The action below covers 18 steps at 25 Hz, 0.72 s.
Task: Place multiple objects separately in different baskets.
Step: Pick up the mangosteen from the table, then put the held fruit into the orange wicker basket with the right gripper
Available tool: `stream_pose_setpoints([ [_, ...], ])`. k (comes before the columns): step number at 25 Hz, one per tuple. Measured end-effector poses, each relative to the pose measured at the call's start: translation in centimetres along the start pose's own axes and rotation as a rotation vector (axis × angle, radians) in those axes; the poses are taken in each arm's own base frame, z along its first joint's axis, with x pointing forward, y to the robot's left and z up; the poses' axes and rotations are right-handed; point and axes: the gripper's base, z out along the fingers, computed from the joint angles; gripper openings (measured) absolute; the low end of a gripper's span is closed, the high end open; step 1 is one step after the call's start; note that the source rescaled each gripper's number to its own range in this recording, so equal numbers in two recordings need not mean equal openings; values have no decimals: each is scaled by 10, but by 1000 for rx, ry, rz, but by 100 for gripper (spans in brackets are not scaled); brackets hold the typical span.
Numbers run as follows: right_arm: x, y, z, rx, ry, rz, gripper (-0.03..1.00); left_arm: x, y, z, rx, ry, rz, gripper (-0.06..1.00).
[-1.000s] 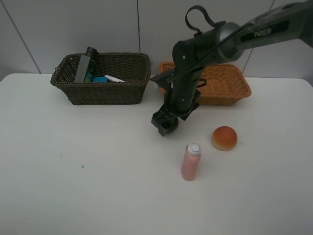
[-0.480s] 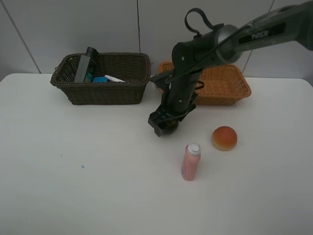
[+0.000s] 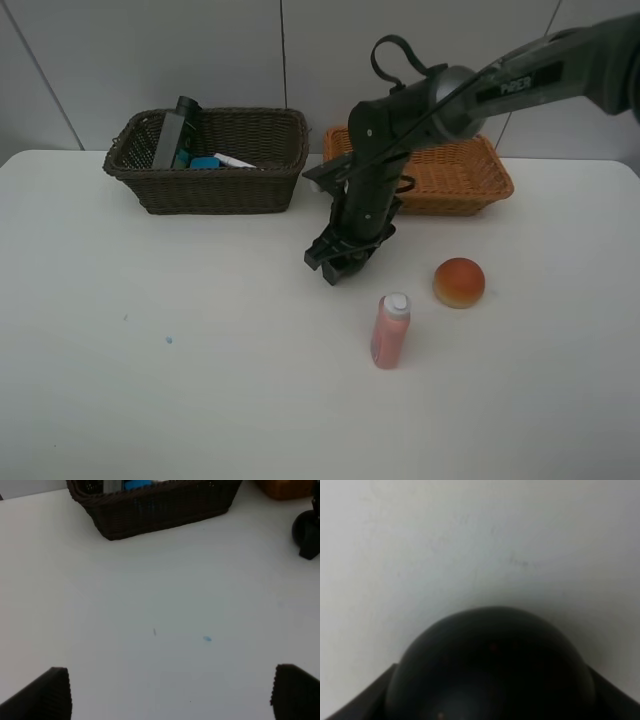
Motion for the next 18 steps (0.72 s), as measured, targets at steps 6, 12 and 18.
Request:
stream_pose_setpoints([
  [6, 3, 0, -6, 1, 28, -4, 73, 0, 0, 0, 0, 0, 0, 100],
  [12, 0, -10, -66, 79, -89, -37, 73, 0, 0, 0, 0, 0, 0, 100],
  [18, 16, -64, -116, 142, -191, 98, 73, 0, 0, 0, 0, 0, 0, 100],
])
